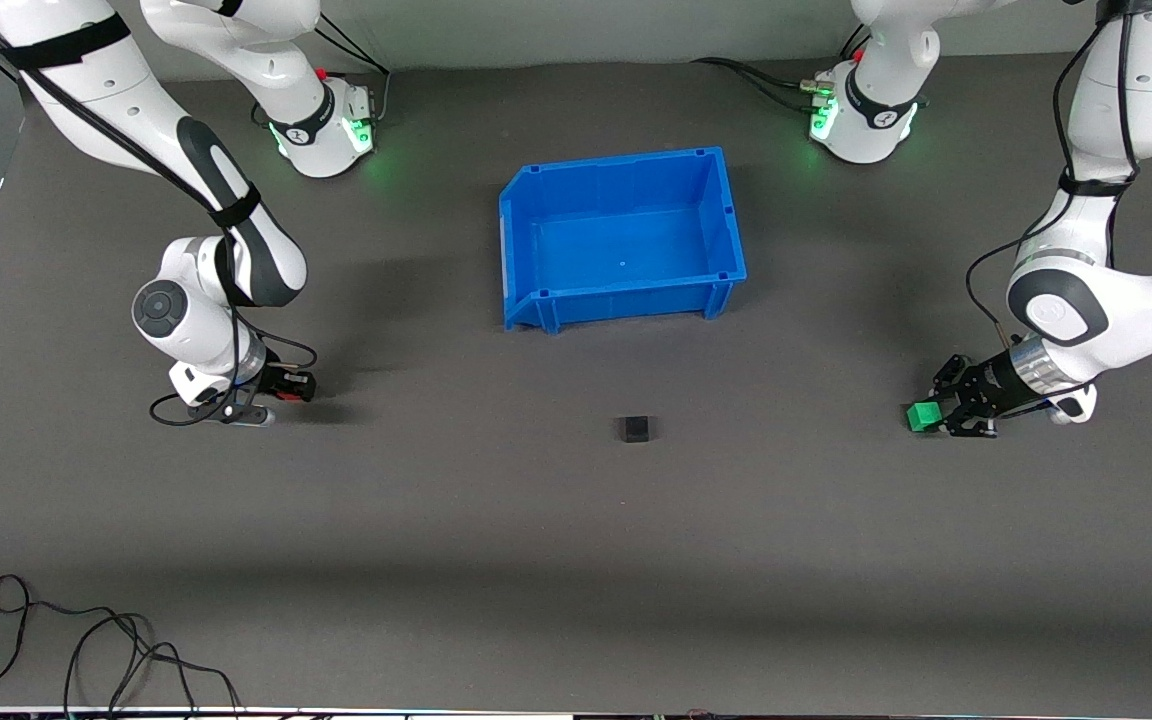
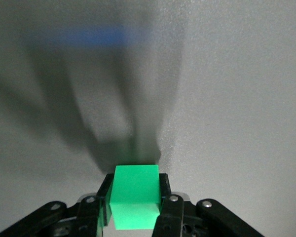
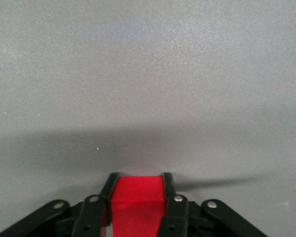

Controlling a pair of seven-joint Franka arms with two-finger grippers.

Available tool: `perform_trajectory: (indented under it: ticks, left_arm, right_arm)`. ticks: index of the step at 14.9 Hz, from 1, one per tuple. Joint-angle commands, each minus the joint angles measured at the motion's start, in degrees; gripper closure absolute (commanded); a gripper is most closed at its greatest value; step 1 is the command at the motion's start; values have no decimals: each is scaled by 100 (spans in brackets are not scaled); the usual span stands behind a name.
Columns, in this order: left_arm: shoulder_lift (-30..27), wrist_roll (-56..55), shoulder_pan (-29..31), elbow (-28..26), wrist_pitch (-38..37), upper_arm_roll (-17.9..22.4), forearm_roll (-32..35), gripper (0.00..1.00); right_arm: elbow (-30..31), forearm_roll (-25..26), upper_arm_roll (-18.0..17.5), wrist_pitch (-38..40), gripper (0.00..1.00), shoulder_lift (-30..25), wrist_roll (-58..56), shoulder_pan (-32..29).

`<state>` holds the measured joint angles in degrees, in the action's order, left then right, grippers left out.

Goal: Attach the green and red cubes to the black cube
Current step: 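Close the right gripper on the red cube while the left gripper grasps green, then carry the red cube and green cube toward the black cube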

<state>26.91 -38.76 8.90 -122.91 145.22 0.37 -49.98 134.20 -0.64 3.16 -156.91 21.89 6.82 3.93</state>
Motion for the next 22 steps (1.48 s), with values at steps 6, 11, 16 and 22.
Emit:
perform_trajectory:
  ticks: [6, 11, 16, 22]
  left_arm:
    - [-300, -105, -55, 231, -308, 33, -100, 75]
    - [-415, -614, -362, 390, -503, 42, -47, 75]
    - [-362, -1150, -968, 539, -380, 51, -56, 75]
    - [-178, -2265, -2154, 733, 321, 51, -47, 75]
  right_arm:
    - [72, 47, 36, -67, 100, -53, -58, -24]
    - [19, -1074, 36, 643, 100, -650, 250, -95]
    - [-77, -2423, 18, 908, 100, -810, 1431, -16]
    - [-1077, -2380, 9, 1540, 100, -486, 5113, 783]
